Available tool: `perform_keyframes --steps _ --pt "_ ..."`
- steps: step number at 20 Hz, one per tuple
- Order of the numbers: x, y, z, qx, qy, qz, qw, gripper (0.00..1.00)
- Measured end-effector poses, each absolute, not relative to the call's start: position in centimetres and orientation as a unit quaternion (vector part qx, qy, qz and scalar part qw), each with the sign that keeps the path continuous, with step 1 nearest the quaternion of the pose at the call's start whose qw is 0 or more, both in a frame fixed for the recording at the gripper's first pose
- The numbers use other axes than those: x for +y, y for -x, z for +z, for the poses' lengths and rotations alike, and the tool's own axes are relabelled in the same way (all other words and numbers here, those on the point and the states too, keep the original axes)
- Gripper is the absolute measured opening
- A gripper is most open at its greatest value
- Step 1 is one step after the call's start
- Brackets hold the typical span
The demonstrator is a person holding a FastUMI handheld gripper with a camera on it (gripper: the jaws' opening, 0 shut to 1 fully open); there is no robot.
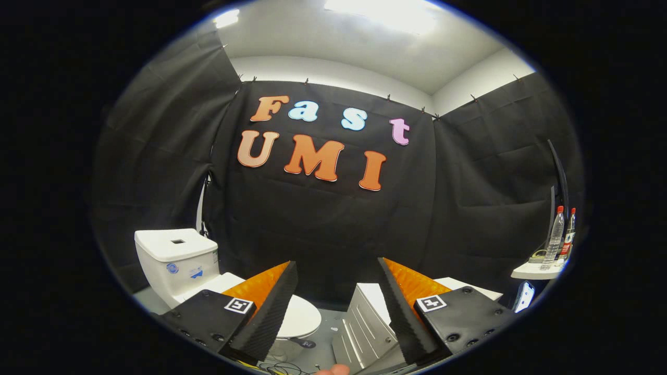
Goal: Open the toilet lid.
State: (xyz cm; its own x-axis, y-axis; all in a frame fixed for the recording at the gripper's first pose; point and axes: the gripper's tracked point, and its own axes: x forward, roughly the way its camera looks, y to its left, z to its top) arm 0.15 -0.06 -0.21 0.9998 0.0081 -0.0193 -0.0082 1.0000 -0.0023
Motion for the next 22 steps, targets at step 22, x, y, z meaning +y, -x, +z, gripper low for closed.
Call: perform_keyframes --steps 22 --pt "1.6 -5.2 -8.2 0.082 -0.152 0.012 0.985 0.98"
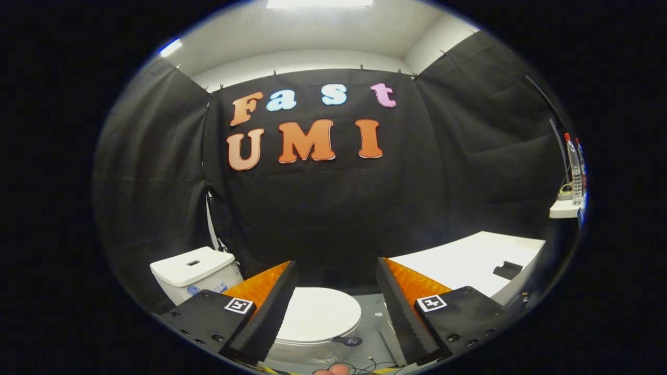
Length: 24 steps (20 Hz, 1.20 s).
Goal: Open the toilet lid.
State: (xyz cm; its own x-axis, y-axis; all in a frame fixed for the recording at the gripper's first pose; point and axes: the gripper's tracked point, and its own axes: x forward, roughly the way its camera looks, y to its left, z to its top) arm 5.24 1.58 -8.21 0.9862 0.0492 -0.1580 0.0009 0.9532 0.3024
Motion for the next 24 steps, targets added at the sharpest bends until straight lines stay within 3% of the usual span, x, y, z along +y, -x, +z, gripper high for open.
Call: perform_keyframes --steps 11,24 --pt "0.4 -6.3 -22.9 0.186 -0.276 -0.019 0.943 0.99" --pt "-2.1 -3.9 -31.2 0.236 -0.351 -0.058 0.904 0.99"
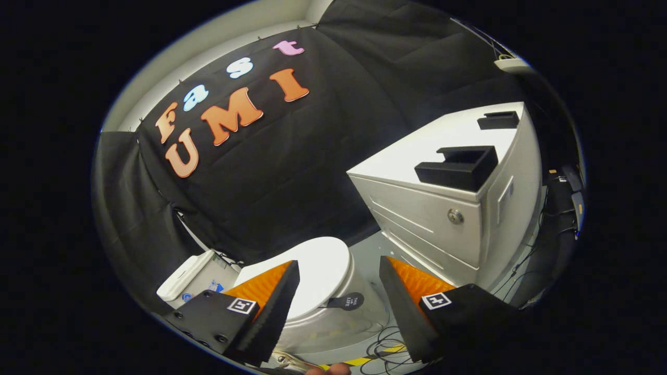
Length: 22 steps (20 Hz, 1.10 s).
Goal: Open the toilet lid.
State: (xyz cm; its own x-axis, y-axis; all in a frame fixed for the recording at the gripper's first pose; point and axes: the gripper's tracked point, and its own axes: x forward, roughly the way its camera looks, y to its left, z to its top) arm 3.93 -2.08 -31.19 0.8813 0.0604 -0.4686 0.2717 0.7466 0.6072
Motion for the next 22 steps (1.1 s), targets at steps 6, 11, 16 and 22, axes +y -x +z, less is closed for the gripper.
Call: perform_keyframes --steps 6,11,16,22 --pt "-1.1 -1.1 -35.5 0.35 -0.346 -0.059 0.868 1.0" --pt "0.3 0.2 -39.3 0.39 -0.383 -0.079 0.834 1.0" --pt "2.7 1.4 -43.0 0.435 -0.427 -0.06 0.791 1.0" --pt "5.5 -2.5 -44.0 0.391 -0.508 -0.046 0.766 0.98"
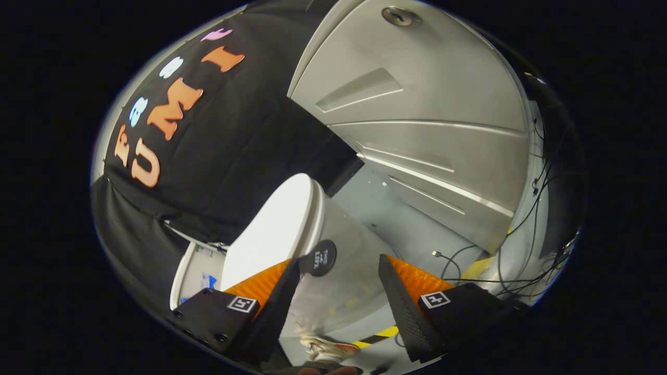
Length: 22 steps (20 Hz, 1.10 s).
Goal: Open the toilet lid.
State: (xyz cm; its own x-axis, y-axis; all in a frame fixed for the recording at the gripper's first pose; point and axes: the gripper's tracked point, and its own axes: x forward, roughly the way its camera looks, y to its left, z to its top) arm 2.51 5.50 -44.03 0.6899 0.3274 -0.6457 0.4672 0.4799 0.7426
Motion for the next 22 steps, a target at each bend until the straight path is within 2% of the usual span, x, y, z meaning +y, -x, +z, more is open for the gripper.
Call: perform_keyframes --steps 6,8,13,16,17,20,22 --pt "7.0 -4.1 -45.4 0.37 -0.541 -0.054 0.753 0.97" --pt "8.3 -5.5 -44.9 0.347 -0.572 -0.038 0.743 0.97" --pt "8.4 -6.8 -45.4 0.329 -0.601 -0.047 0.727 0.88" --pt "8.1 -6.8 -45.4 0.321 -0.604 -0.042 0.729 0.69" --pt "8.0 -6.9 -45.3 0.317 -0.605 -0.037 0.73 0.67" --pt "7.9 -6.8 -44.9 0.301 -0.624 -0.029 0.72 0.53" --pt "7.6 -6.5 -44.9 0.291 -0.634 -0.026 0.716 0.34"
